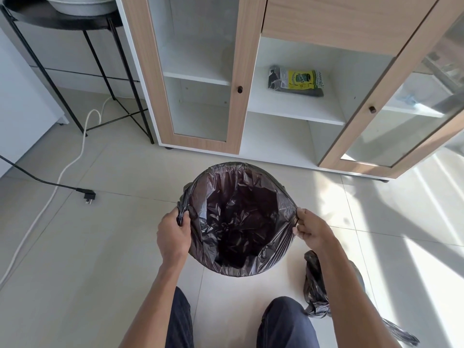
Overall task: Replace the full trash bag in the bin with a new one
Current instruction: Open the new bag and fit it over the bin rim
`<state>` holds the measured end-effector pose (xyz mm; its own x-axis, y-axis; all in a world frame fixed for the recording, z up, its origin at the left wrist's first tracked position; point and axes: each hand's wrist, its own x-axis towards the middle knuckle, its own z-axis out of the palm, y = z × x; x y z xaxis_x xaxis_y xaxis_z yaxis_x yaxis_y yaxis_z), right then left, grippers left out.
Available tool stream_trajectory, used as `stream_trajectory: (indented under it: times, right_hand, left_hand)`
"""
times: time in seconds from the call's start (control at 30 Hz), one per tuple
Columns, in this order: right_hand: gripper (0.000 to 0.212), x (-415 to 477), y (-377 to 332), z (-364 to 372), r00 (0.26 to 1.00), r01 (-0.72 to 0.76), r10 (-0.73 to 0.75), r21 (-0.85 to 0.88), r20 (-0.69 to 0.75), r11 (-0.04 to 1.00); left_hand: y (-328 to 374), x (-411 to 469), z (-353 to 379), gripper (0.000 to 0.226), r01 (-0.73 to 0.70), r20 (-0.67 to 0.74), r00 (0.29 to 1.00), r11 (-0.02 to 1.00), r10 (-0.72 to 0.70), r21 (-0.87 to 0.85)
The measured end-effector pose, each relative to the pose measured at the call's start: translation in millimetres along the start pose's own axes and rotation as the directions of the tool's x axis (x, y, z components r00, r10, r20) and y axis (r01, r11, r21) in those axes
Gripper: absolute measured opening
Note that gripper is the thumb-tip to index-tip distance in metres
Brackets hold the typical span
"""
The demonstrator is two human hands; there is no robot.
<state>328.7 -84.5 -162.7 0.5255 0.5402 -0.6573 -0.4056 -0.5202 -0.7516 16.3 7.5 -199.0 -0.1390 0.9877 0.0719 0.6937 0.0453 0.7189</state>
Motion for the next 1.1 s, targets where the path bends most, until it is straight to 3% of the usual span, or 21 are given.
stream_trajectory:
  times: [0.17, 0.3, 0.37, 0.43, 0.47, 0.5, 0.53, 0.6, 0.67, 0.7, 0.77, 0.83, 0.97, 1.1]
  right_hand:
    - [0.029, 4, 2, 1, 0.994, -0.106, 0.1, 0.147, 0.046, 0.983]
    - [0.027, -2, -2, -4, 0.993, -0.107, 0.107, 0.0, 0.044, 0.994]
    - [0.02, -12, -8, -7, 0.999, -0.044, 0.041, -0.157, -0.019, 0.987]
    - [0.013, -25, -10, -3, 0.956, 0.147, -0.219, -0.329, -0.195, 0.933]
    - [0.011, -32, -10, 3, 0.862, 0.297, -0.428, -0.413, -0.273, 0.861]
    - [0.008, -41, -12, 13, 0.738, 0.456, -0.621, -0.484, -0.264, 0.747]
    - [0.005, -48, -13, 27, 0.633, 0.584, -0.757, -0.542, -0.164, 0.605]
    - [0.008, -46, -5, 53, 0.536, 0.7, -0.824, -0.642, 0.184, 0.313]
    - [0.019, -31, 10, 69, 0.604, 0.647, -0.641, -0.761, 0.474, 0.047]
    - [0.027, -23, 18, 71, 0.666, 0.583, -0.516, -0.807, 0.539, -0.091]
    - [0.037, -9, 29, 71, 0.784, 0.437, -0.307, -0.83, 0.54, -0.346]
    - [0.041, 2, 34, 70, 0.837, 0.36, -0.193, -0.781, 0.512, -0.51]
    - [0.047, 16, 45, 69, 0.895, 0.313, -0.014, -0.65, 0.446, -0.692]
    - [0.045, 22, 52, 78, 0.877, 0.345, -0.054, -0.705, 0.477, -0.62]
  left_hand:
    - [2, -1, 0, 0.024, 0.004, -0.001, 1.0, 1.0, -0.004, -0.01]
    - [3, -2, -2, 0.024, 0.042, 0.004, 0.999, 0.999, -0.042, -0.014]
    - [3, -1, -5, 0.022, 0.05, 0.024, 0.998, 0.999, -0.05, -0.022]
    - [4, 0, -8, 0.018, 0.061, 0.043, 0.997, 0.997, -0.059, -0.042]
    - [7, 0, -9, 0.017, 0.07, 0.038, 0.997, 0.997, -0.068, -0.04]
    - [10, 1, -11, 0.022, 0.07, 0.018, 0.997, 0.997, -0.07, -0.025]
    - [14, 1, -13, 0.033, 0.057, -0.004, 0.998, 0.998, -0.057, -0.01]
    - [25, 0, -14, 0.054, 0.009, -0.005, 1.0, 1.0, -0.009, 0.012]
    - [35, 0, -13, 0.078, -0.021, 0.088, 0.996, 0.996, 0.014, 0.082]
    - [38, 0, -11, 0.091, -0.035, 0.146, 0.989, 0.987, 0.012, 0.159]
    - [40, 1, -8, 0.107, -0.075, 0.234, 0.972, 0.948, 0.0, 0.31]
    - [37, 6, -5, 0.102, -0.072, 0.259, 0.965, 0.926, -0.028, 0.371]
    - [33, 11, -3, 0.088, -0.042, 0.234, 0.971, 0.936, -0.044, 0.349]
    - [31, 9, 1, 0.084, -0.007, 0.215, 0.974, 0.951, -0.063, 0.31]
